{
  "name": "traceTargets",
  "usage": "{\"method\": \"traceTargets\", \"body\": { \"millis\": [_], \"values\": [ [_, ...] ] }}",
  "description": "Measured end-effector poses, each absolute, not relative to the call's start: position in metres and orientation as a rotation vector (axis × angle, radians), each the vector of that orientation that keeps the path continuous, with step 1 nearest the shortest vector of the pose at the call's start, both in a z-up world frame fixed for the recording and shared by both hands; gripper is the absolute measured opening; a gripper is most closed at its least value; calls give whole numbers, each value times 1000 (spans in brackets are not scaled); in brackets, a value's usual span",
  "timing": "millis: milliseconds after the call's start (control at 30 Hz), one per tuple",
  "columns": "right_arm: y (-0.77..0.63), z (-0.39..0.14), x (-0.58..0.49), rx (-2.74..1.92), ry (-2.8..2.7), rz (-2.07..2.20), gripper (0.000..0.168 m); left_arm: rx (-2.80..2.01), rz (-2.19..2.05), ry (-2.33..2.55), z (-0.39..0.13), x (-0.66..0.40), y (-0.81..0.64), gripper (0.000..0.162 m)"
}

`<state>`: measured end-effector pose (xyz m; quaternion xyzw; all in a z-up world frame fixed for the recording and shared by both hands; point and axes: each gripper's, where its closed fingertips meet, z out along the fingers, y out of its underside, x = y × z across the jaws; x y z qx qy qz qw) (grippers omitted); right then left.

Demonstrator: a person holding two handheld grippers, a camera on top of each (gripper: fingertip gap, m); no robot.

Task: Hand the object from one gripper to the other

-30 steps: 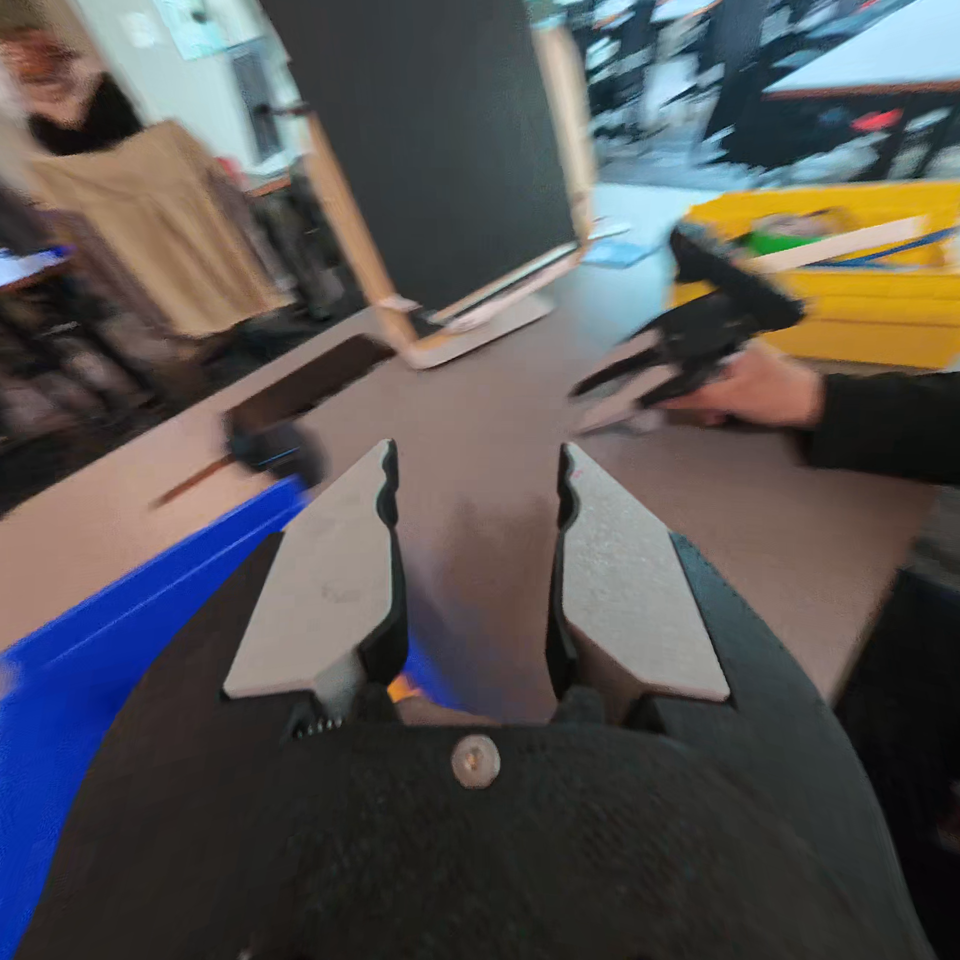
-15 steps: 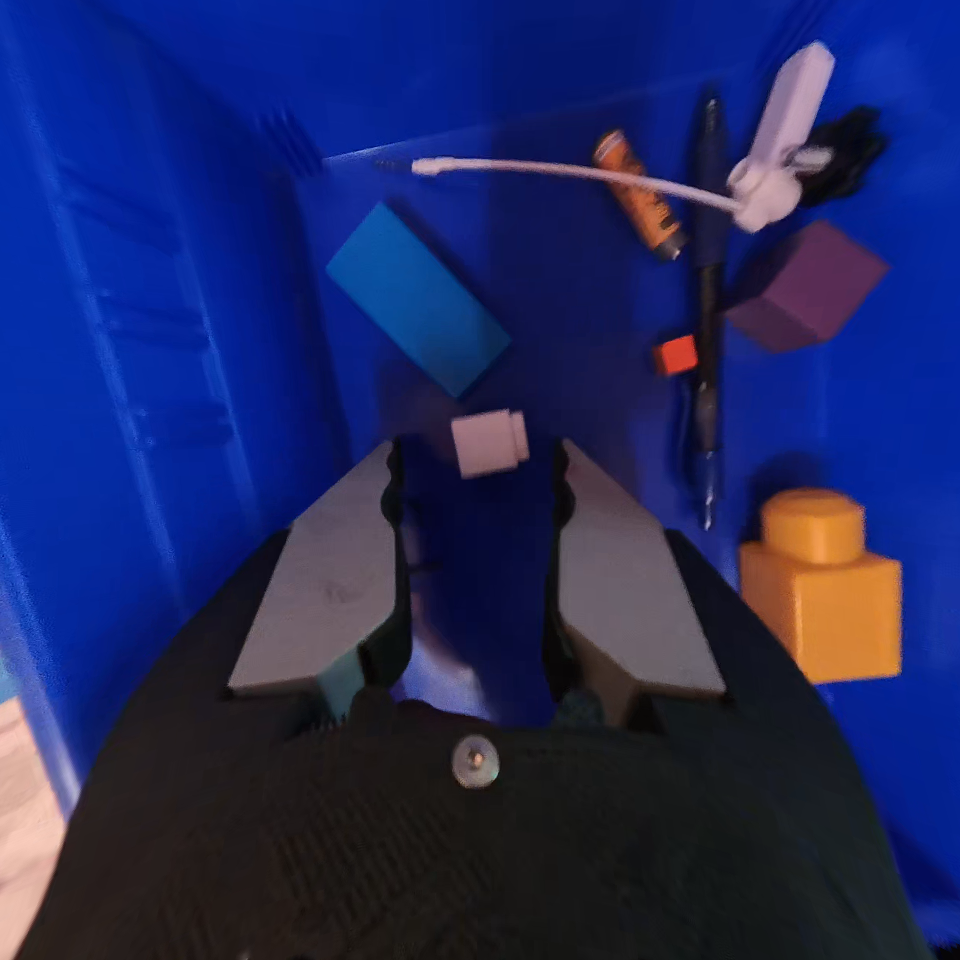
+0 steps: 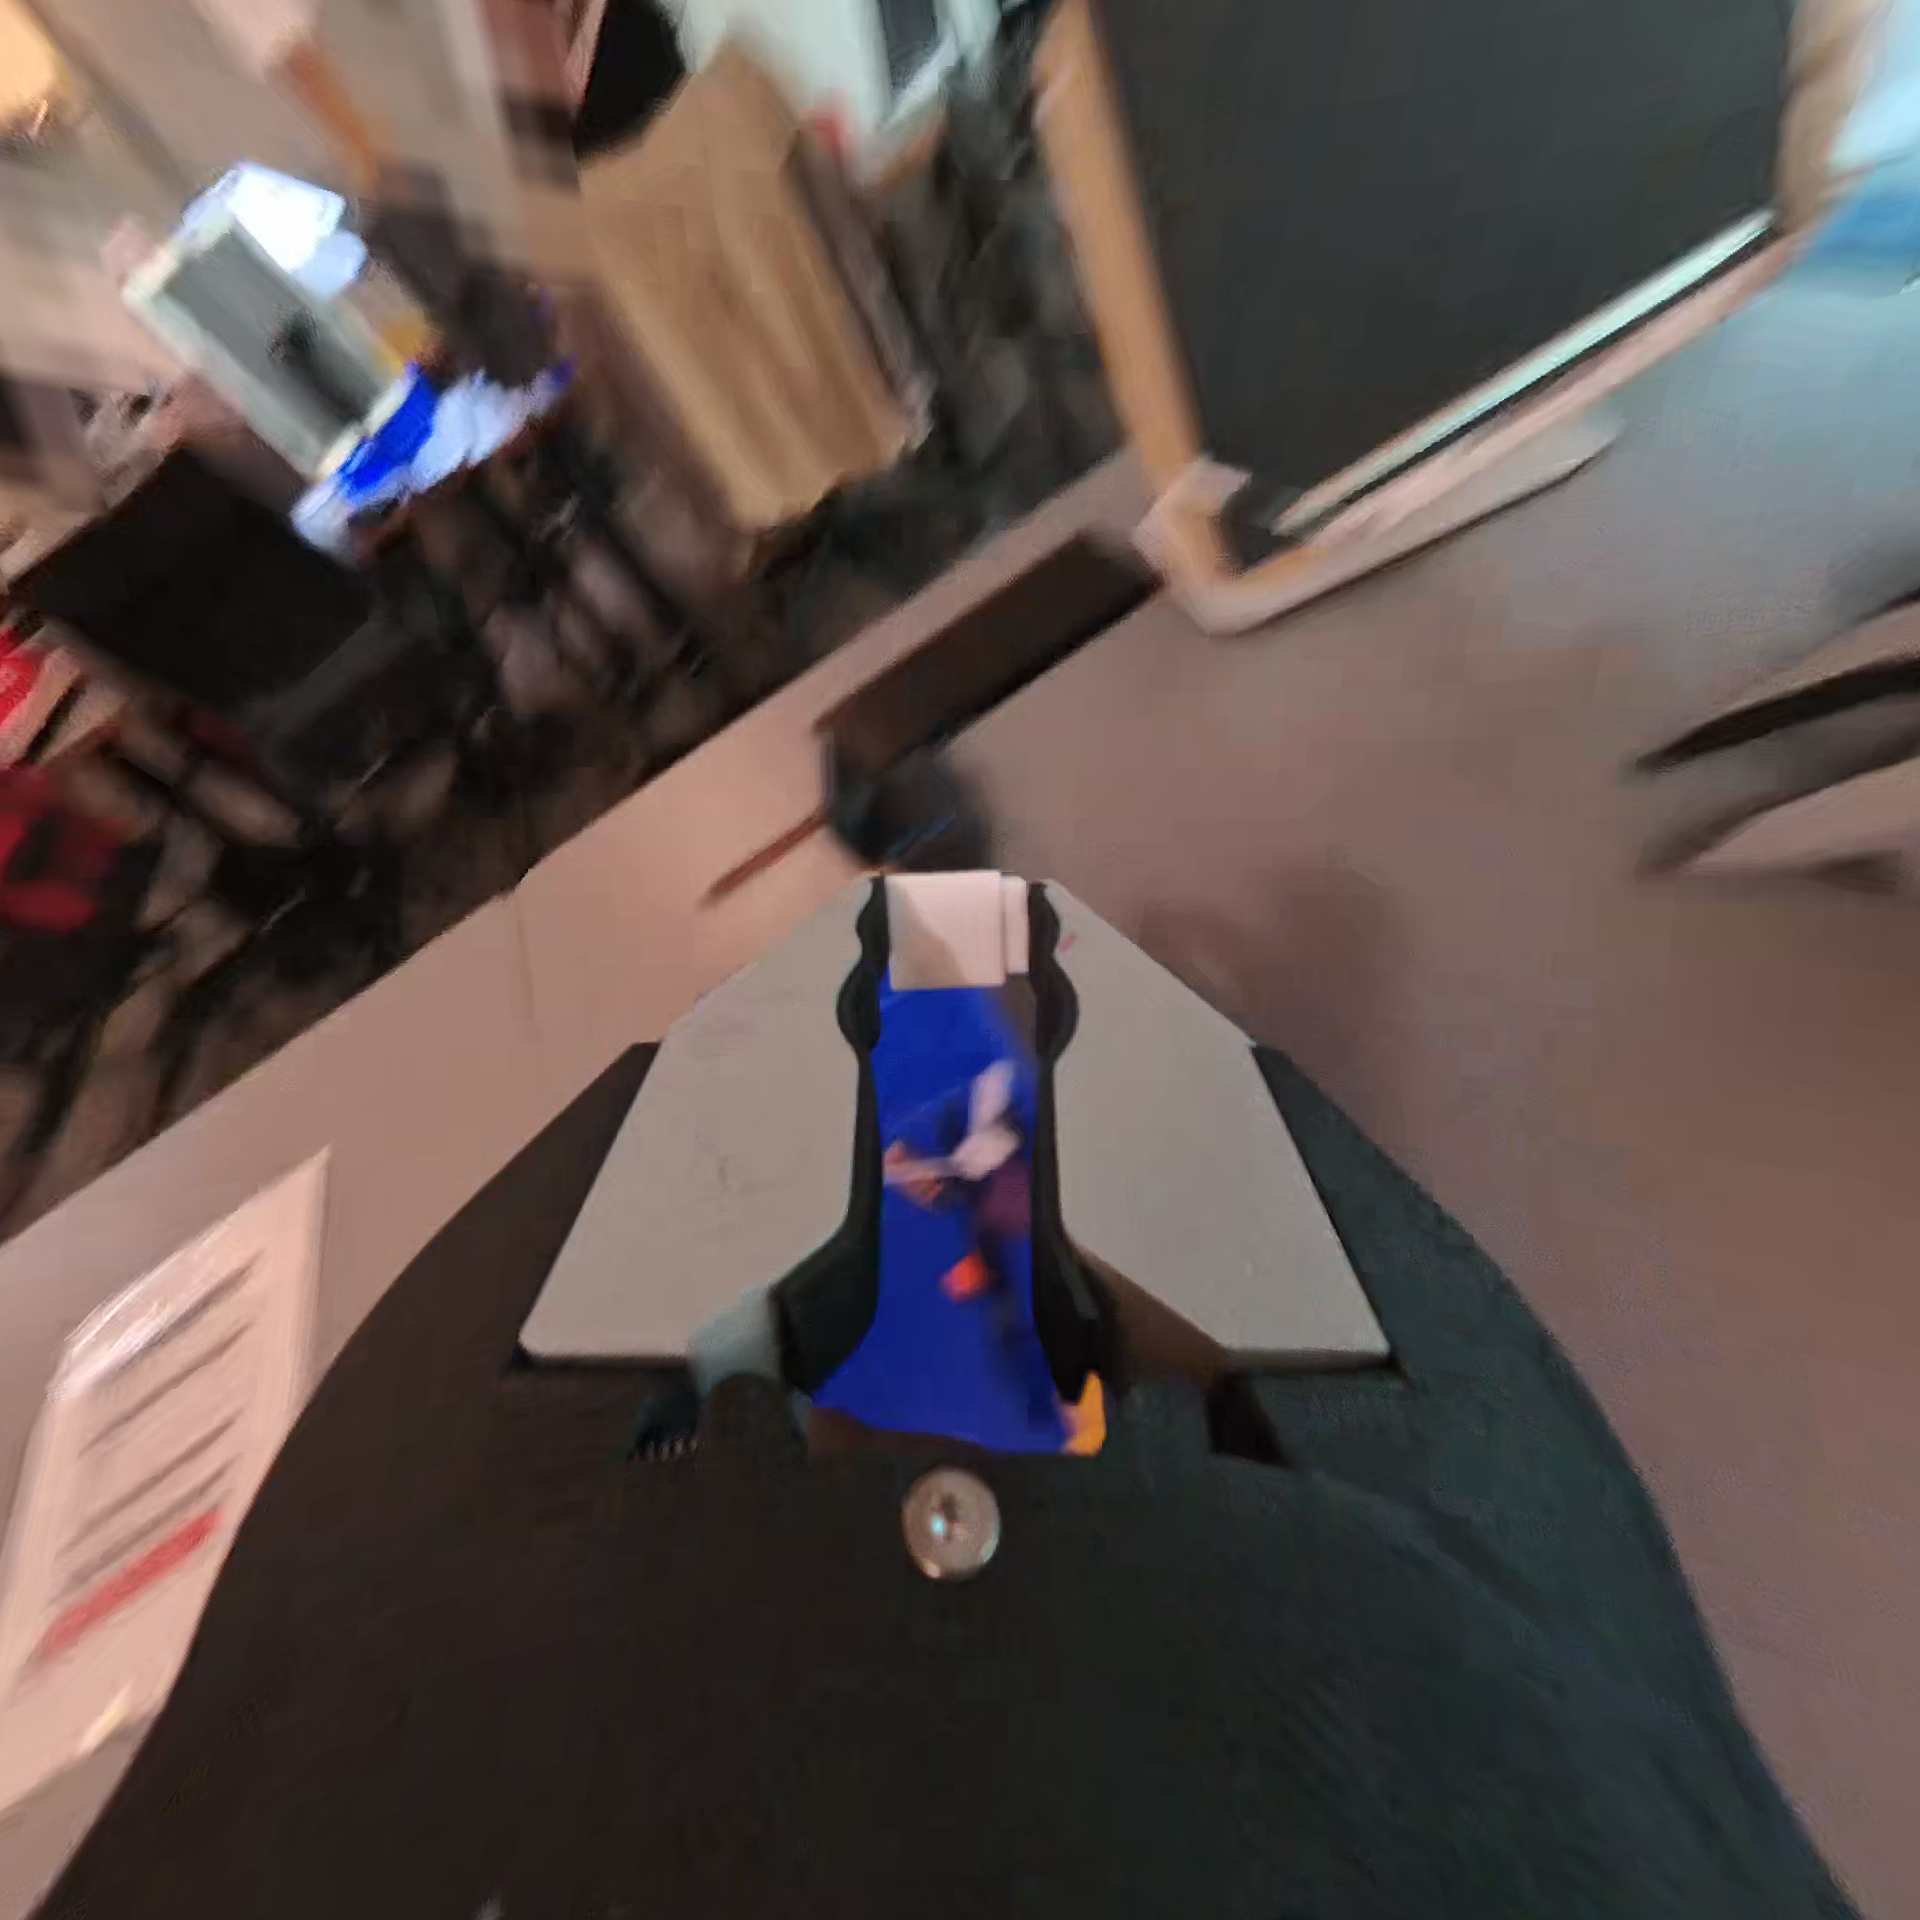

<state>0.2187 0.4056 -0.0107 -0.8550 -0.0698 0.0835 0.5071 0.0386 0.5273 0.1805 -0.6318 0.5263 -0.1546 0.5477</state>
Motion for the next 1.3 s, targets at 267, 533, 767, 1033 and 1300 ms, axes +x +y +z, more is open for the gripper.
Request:
{"method": "traceTargets", "body": {
  "millis": [267,533,767,1033,1300],
  "values": [
    [399,27,209,-1827,-274,87,53,-1529,-1210,1179,136,163,403,24],
    [403,22,221,-1829,-267,40,55,-1493,-1226,1138,58,220,432,24],
    [417,24,233,-1813,-267,-32,53,-1433,-1228,1218,49,227,438,24],
    [441,24,236,-1799,-329,-148,55,-1463,-1190,1216,40,229,445,24],
    [457,24,235,-1797,-350,-137,58,-1430,-1228,1161,54,225,450,24]
  ]
}}
